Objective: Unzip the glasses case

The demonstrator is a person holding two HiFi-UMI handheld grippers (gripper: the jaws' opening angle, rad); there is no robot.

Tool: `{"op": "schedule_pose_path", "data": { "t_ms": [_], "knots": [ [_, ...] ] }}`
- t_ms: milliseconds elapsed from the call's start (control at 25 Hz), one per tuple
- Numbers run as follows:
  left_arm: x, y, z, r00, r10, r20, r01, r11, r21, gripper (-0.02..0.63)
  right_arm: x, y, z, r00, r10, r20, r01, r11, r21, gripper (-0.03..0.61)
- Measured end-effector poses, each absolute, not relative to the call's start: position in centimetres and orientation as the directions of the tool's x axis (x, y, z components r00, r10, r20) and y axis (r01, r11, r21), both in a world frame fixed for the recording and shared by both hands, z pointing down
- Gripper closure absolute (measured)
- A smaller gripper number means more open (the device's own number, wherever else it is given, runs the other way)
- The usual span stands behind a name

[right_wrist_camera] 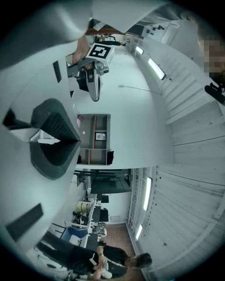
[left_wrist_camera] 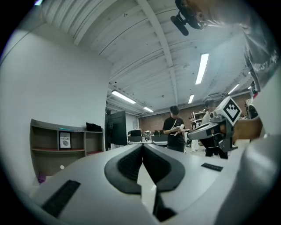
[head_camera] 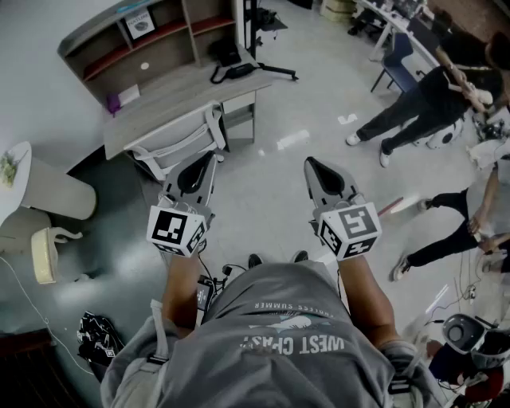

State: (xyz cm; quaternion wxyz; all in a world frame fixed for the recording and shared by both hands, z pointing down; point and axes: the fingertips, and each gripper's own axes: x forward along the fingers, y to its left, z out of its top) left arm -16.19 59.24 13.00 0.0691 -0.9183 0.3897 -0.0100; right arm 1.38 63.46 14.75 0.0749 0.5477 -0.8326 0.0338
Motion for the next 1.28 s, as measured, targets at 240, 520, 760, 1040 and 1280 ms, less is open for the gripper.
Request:
{"op": "schedule_pose_path", "data": {
  "t_ms": [240,520,760,1040,1280],
  "knots": [
    [-15.6,58.9,13.6,0.705,-0.708,-0.026,-0.705,-0.697,-0.134,0.614,1.7,63.1,15.2,-0.386,-0.907,0.166,-0.919,0.395,0.020,0.571],
    [-15.0,58.1,14.3,0.718,-0.696,-0.016,-0.692,-0.710,-0.131,0.614,2.1,62.6,15.5,-0.375,-0.912,0.168,-0.924,0.382,0.015,0.570],
    [-14.6,57.2,14.8,0.722,-0.692,0.001,-0.687,-0.717,-0.120,0.614,2.4,61.7,15.6,-0.380,-0.910,0.169,-0.923,0.384,-0.007,0.568],
    [-14.1,55.0,15.8,0.698,-0.716,0.031,-0.709,-0.696,-0.116,0.614,3.6,58.6,16.3,-0.416,-0.895,0.164,-0.909,0.414,-0.044,0.568],
    [-13.9,51.6,16.2,0.651,-0.756,0.063,-0.747,-0.654,-0.121,0.614,4.9,53.7,17.2,-0.459,-0.873,0.165,-0.888,0.452,-0.079,0.568]
  ]
}}
